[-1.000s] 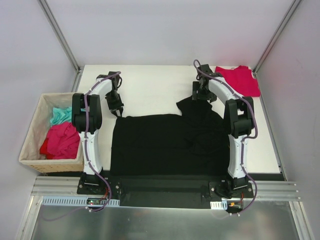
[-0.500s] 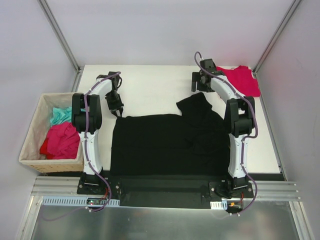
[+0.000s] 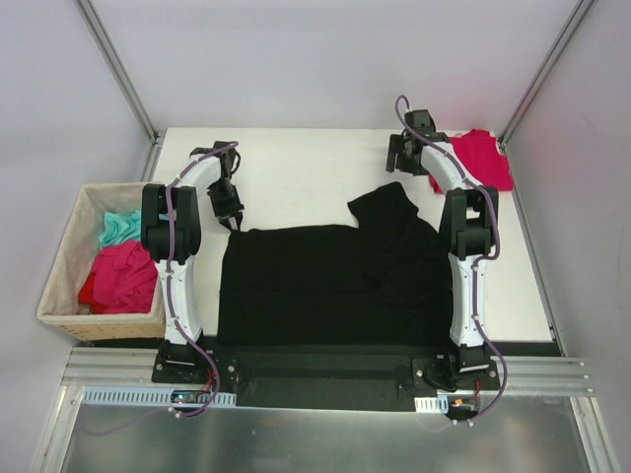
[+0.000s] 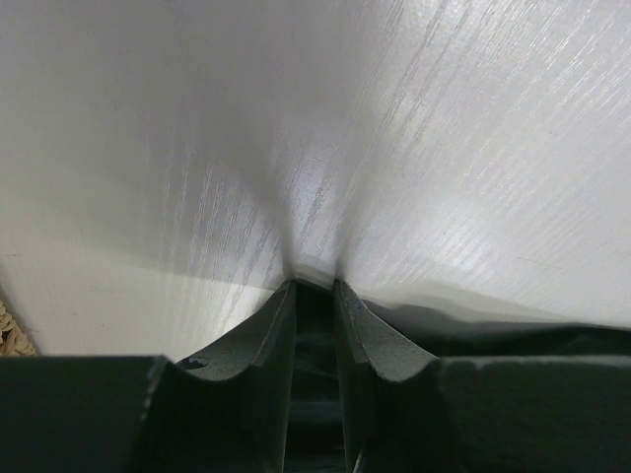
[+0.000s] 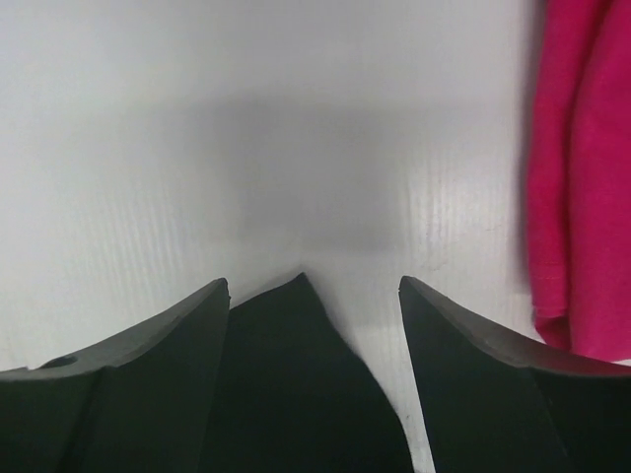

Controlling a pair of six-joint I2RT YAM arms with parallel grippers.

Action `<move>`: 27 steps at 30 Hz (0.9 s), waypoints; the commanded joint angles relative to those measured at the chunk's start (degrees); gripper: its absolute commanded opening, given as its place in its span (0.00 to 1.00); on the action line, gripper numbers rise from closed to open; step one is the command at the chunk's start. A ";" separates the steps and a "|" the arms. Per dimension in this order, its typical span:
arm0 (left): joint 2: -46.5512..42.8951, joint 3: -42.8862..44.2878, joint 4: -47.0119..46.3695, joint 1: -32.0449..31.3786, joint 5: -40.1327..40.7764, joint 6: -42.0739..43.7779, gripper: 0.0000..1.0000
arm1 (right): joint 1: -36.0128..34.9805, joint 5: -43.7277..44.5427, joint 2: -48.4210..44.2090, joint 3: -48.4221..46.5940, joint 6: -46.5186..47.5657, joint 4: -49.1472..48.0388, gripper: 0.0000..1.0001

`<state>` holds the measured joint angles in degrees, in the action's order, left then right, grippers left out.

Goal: Fold and stack the t-shirts

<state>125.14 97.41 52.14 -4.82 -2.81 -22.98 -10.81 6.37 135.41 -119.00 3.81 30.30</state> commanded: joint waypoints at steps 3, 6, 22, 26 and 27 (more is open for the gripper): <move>-1.66 -1.17 1.56 -0.01 -0.97 1.01 0.21 | 1.75 -1.62 2.31 -7.03 -2.93 6.78 0.72; -1.48 -1.25 1.56 -0.01 -1.15 1.01 0.21 | 1.76 -2.06 2.57 -7.74 -3.55 8.71 0.72; -1.57 -1.25 1.56 -0.19 -1.41 1.01 0.21 | 1.05 -1.98 2.83 -3.51 -6.54 11.71 0.59; -1.83 -1.34 1.47 -0.19 -1.32 1.10 0.21 | 0.70 -2.06 3.71 -4.83 -6.89 12.67 0.53; -1.74 -1.43 1.56 -0.19 -1.41 1.10 0.21 | 0.53 -1.98 3.98 -5.27 -6.89 12.85 0.51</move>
<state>125.12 97.34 52.07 -4.82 -2.96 -22.94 -9.54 4.62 138.52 -121.93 -1.89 41.01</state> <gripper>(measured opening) 0.214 0.535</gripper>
